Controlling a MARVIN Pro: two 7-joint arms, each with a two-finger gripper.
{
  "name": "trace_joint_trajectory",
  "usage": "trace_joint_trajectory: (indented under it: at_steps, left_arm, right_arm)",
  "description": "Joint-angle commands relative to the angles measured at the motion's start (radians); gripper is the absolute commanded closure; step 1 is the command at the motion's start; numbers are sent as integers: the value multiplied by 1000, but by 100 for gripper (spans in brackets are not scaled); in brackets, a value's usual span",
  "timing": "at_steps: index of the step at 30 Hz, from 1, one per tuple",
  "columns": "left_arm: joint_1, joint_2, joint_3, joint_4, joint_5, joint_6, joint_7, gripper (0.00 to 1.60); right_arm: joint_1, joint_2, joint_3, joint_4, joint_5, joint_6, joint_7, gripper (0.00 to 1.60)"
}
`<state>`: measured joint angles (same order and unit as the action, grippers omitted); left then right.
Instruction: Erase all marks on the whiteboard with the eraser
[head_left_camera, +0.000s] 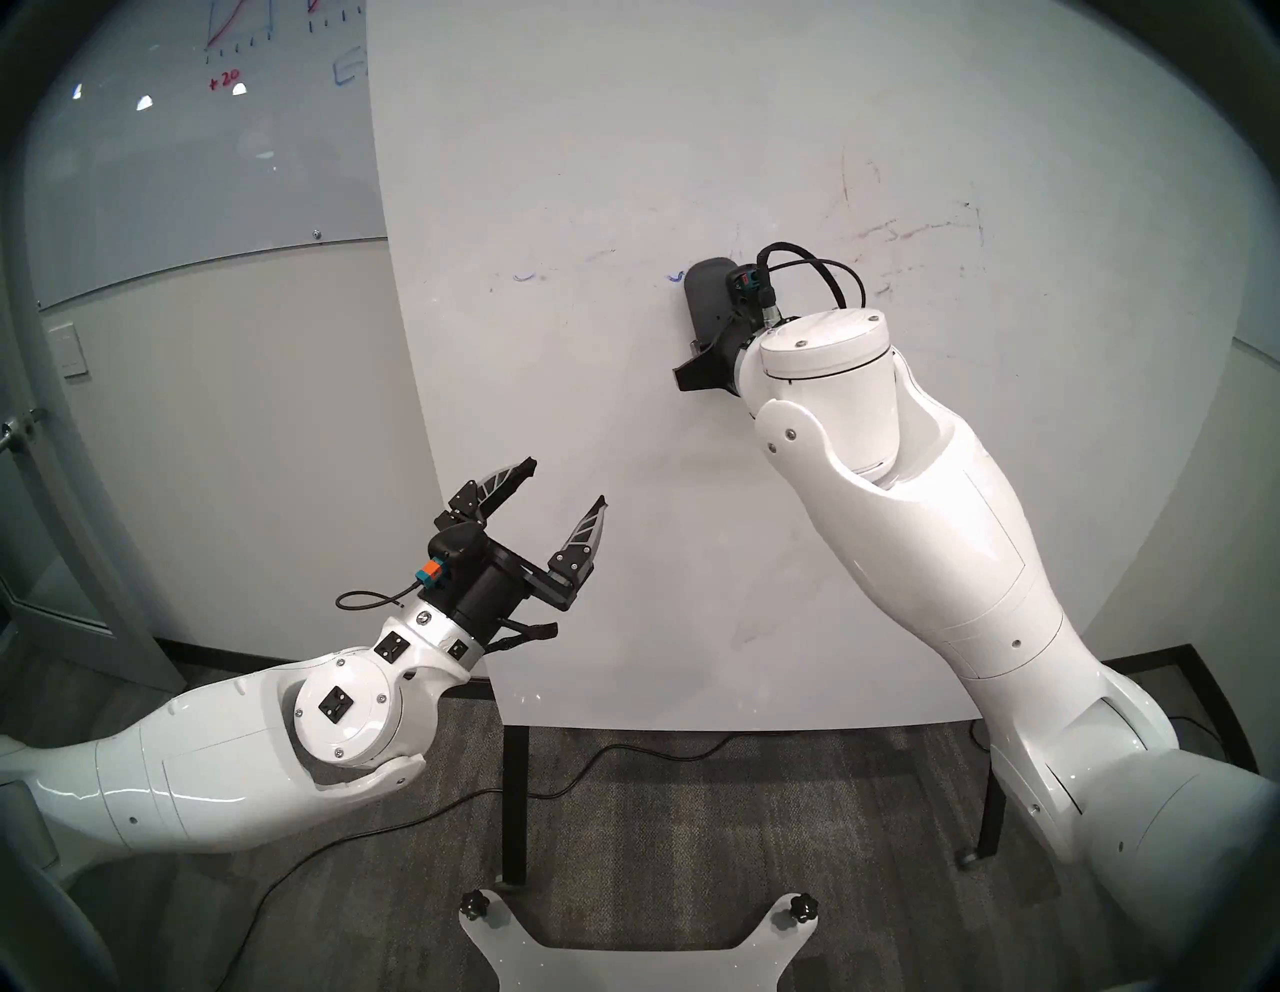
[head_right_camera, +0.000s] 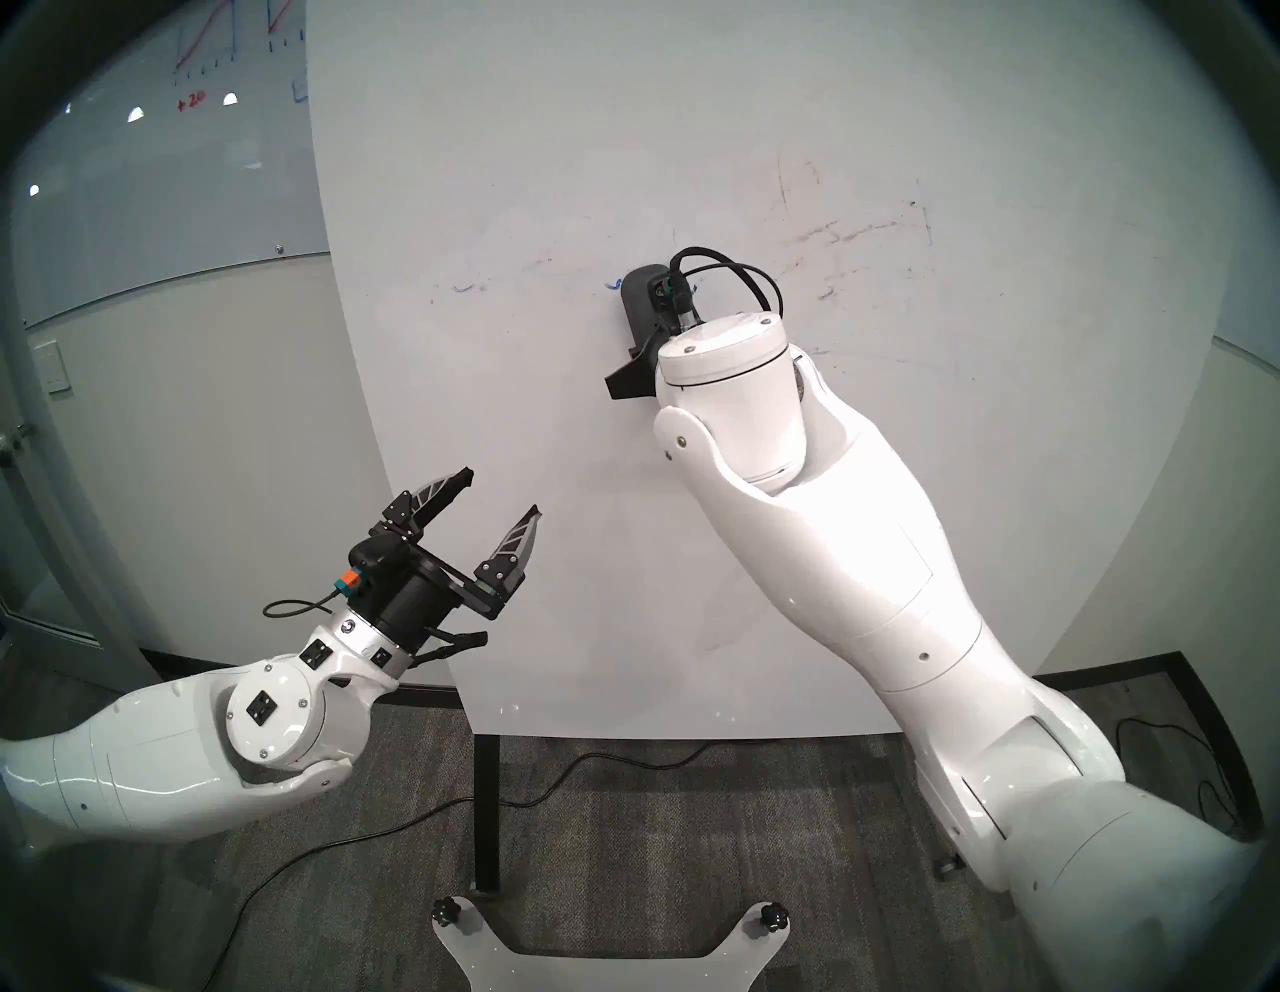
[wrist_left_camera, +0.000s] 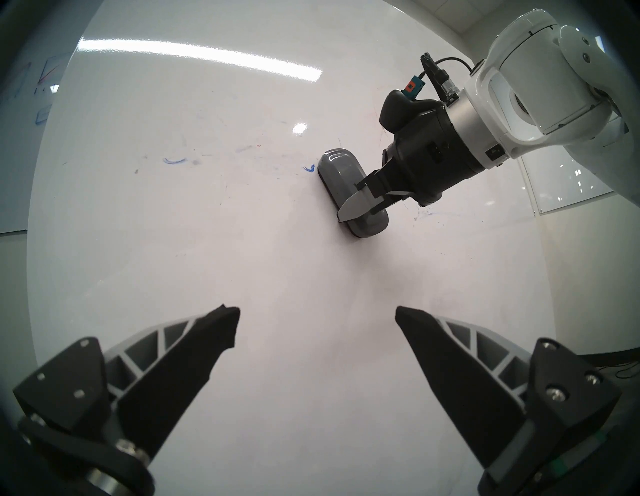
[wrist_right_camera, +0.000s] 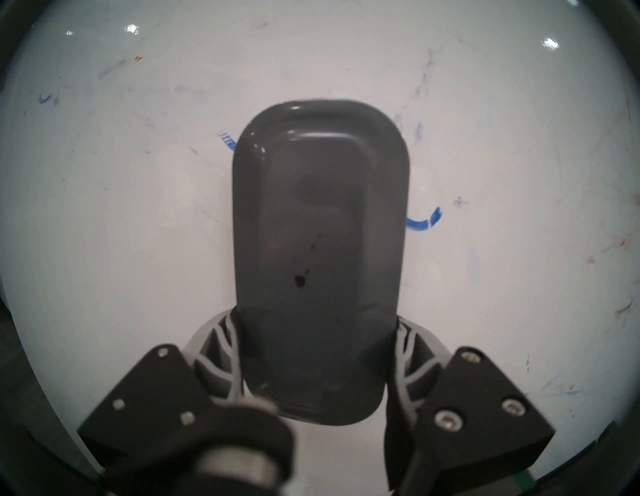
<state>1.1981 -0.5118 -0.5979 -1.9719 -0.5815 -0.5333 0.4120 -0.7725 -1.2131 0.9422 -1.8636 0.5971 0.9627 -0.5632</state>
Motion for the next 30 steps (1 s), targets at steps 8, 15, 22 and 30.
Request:
trace_joint_trajectory:
  at_steps: [8,15,22,30]
  left_arm:
    - [-8,0,-10,-10,0,-8,1,0]
    - [-8,0,-10,-10,0,-9,1,0]
    - [-8,0,-10,-10,0,-9,1,0]
    - [-8,0,-10,-10,0,-9,1,0]
  right_arm:
    - [83,-67,-28,-17,-7,-3,-10,160]
    - [48,-47,11,-41,5,-3,-35,160]
    - [13,-9,58,-62,31,-3,-36,160]
    - [-22,28,104,-62,137,-3,-8,160]
